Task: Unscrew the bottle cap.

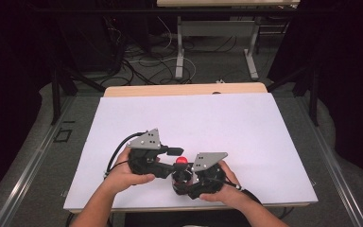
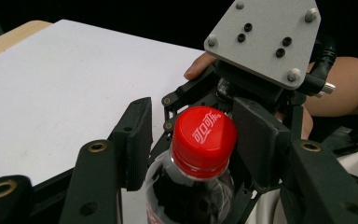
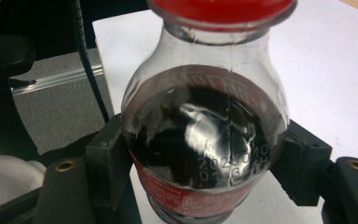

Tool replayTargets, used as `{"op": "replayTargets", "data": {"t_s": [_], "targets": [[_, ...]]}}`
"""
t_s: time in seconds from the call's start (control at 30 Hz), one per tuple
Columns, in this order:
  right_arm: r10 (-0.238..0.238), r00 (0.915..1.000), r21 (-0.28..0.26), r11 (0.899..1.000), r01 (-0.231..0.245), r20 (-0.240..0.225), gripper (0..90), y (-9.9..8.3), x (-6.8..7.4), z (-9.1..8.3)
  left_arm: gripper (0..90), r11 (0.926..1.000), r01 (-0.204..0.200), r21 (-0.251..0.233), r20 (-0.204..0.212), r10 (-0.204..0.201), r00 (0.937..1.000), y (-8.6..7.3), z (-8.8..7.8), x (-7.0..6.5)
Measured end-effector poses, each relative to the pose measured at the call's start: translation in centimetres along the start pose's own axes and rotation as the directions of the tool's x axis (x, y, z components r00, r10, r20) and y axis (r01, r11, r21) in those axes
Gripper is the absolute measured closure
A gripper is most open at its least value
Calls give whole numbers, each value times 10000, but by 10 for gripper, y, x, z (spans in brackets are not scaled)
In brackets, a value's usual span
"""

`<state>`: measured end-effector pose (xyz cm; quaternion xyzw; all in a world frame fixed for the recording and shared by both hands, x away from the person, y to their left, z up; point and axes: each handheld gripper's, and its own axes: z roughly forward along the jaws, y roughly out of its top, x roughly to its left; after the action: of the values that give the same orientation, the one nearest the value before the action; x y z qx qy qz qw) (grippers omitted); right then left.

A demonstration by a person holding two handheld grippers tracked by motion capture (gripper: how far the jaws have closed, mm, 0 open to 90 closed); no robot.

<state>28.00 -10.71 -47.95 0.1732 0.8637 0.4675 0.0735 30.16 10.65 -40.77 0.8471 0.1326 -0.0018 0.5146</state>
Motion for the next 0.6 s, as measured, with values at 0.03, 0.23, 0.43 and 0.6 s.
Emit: {"op": "replayTargets", "data": {"t_s": [0.03,0.23,0.43,0.6], "targets": [[-7,10000,-3,10000,7,11,295,0,0,0,508,10000,19,-61,86,-18,10000,-1,1,0],[30,10000,-137,9999,-29,43,295,0,0,1,603,9997,-69,-254,86,72,9999,-1,4,-3],[264,9996,36,9996,-264,136,295,-1,-2,1,612,9999,40,-143,-1145,-56,9934,0,10,-16],[570,9963,-51,9984,-568,636,296,-1,-4,1,614,9969,761,-183,-2669,-782,9606,7,18,-29]]}}
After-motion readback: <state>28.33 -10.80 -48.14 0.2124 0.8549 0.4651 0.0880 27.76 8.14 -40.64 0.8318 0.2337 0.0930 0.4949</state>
